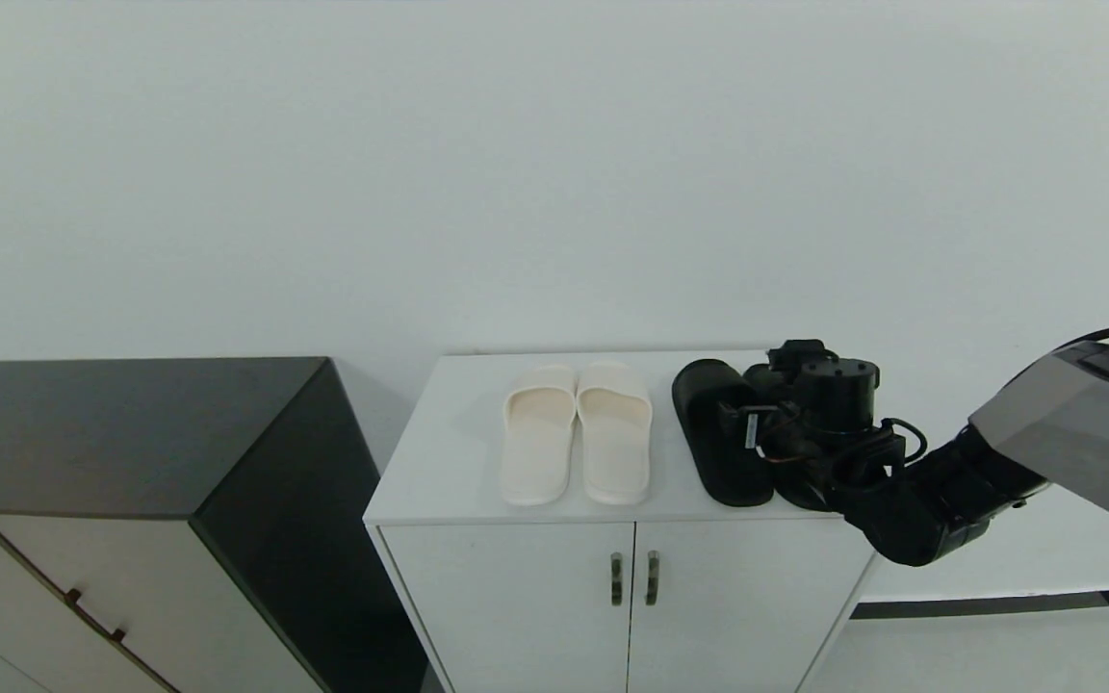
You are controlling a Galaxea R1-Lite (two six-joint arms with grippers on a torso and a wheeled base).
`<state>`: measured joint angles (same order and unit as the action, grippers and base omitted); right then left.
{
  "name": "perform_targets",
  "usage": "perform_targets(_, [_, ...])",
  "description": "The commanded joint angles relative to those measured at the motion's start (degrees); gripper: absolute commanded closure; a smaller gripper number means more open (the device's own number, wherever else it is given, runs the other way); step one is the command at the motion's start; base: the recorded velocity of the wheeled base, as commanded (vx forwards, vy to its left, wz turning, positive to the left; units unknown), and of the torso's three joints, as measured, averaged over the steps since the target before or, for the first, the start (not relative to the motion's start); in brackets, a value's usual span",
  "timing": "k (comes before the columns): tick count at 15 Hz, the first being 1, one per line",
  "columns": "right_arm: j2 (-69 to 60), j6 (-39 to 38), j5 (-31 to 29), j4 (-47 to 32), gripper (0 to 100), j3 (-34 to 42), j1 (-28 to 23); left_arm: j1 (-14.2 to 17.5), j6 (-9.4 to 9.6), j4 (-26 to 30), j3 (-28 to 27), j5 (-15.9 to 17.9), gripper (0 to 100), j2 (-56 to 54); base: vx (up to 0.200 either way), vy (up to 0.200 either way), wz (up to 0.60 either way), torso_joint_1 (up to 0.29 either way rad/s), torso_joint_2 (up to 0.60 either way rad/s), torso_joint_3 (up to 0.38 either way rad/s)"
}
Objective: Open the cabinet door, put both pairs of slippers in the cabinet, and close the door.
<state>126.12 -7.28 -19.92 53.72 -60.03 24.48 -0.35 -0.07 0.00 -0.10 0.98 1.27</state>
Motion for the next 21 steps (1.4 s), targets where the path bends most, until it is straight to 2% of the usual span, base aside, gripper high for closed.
perform_targets(1, [1.6,0.0,0.0,0.0,0,-1.9,0.0,0.0,-0.01,0.0,0.0,0.0,100,0.0,0.000,0.000,0.00,0.000,0.00,0.000])
perform_targets(2, [2.5,0.0,0.0,0.0,100,-2.6,-0.4,0.0,-0.01,0.0,0.0,0.0,100,0.0,0.000,0.000,0.00,0.000,0.00,0.000])
perform_targets(7, [3.7,0.0,-0.5,0.0,100,-5.0,-0.5,0.2,-0.01,0.0,0.0,0.0,100,-1.1,0.000,0.000,0.00,0.000,0.00,0.000])
perform_targets(11, [2.8,-0.2,-0.5,0.2,100,-4.1,-0.5,0.2,-0.01,0.0,0.0,-0.1,100,-1.1,0.000,0.000,0.00,0.000,0.00,0.000])
perform_targets(14, [-1.8,-0.1,1.0,0.5,100,1.3,-0.1,0.2,-0.10,0.0,0.0,0.0,100,-1.1,0.000,0.000,0.00,0.000,0.00,0.000])
perform_targets(16, [-6.8,-0.1,5.2,0.4,100,6.6,1.3,0.2,-0.10,0.0,0.0,0.0,100,-1.1,0.000,0.000,0.00,0.000,0.00,0.000])
perform_targets(17, [-10.3,-0.1,7.6,0.4,100,10.3,2.9,0.2,-0.01,0.0,0.0,0.0,100,-1.1,0.000,0.000,0.00,0.000,0.00,0.000])
perform_targets(20, [-15.6,0.0,8.3,0.2,100,14.9,5.9,0.2,-0.01,0.0,0.0,0.1,100,-1.1,0.000,0.000,0.00,0.000,0.00,0.000])
perform_targets(21, [-19.4,0.1,10.0,-0.4,100,17.9,8.3,0.2,-0.01,0.0,0.0,0.2,100,-1.1,0.000,0.000,0.00,0.000,0.00,0.000])
